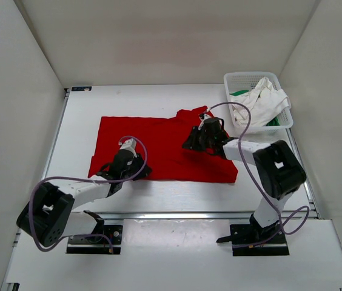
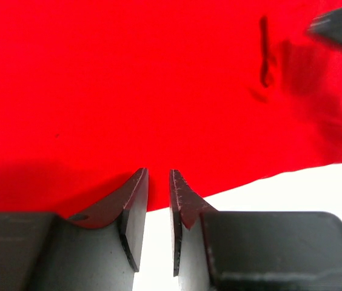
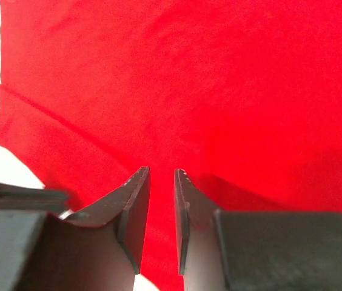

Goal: Fold and stack the t-shirts
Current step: Fold the flattened tshirt in 1/3 of the way, then grap the side of the flattened tshirt furthest away from the robot with both arms

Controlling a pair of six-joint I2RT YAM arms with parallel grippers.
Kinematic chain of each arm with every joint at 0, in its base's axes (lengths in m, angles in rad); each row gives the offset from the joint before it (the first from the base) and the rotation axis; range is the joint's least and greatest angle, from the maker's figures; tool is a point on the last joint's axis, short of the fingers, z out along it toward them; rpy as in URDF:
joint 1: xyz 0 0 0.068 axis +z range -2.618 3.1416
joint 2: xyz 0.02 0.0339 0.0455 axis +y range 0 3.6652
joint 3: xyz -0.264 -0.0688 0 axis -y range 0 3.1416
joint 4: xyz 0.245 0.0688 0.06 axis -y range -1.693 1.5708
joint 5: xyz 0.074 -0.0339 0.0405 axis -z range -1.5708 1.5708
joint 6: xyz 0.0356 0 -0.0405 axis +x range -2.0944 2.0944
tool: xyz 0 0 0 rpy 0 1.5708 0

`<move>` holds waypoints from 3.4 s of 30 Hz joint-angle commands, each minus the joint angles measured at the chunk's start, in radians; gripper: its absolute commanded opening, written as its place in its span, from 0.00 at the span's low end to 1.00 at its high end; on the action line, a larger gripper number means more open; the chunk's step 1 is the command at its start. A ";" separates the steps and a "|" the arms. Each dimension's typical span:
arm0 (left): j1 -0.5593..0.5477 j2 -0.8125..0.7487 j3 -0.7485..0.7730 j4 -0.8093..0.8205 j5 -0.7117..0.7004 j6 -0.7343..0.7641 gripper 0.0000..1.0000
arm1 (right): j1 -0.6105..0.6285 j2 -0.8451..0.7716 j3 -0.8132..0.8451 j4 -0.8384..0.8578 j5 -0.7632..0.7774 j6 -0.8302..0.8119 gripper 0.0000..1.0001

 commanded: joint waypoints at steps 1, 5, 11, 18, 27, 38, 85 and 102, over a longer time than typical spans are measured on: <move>-0.045 0.073 0.092 -0.025 0.005 0.053 0.31 | -0.002 -0.151 -0.066 0.023 0.029 -0.025 0.22; -0.053 0.173 0.159 -0.041 0.017 0.073 0.28 | 0.055 -0.168 -0.103 -0.081 0.047 -0.085 0.07; -0.010 0.135 0.048 -0.038 0.045 0.049 0.29 | 0.089 -0.194 -0.240 -0.128 0.109 -0.102 0.00; -0.033 0.012 -0.080 -0.115 0.067 0.031 0.28 | 0.116 -0.246 -0.344 -0.192 0.069 -0.122 0.00; 0.052 -0.133 0.090 -0.196 0.086 0.049 0.32 | -0.012 -0.342 -0.115 -0.220 0.041 -0.123 0.26; 0.140 -0.091 0.141 -0.145 0.153 0.047 0.33 | -0.236 0.255 0.640 -0.362 0.217 -0.280 0.14; 0.174 -0.104 0.118 -0.107 0.158 0.044 0.34 | -0.172 0.038 0.216 -0.127 0.101 -0.205 0.27; 0.211 -0.086 0.181 -0.105 0.150 0.041 0.34 | -0.242 0.209 0.409 -0.224 0.113 -0.196 0.27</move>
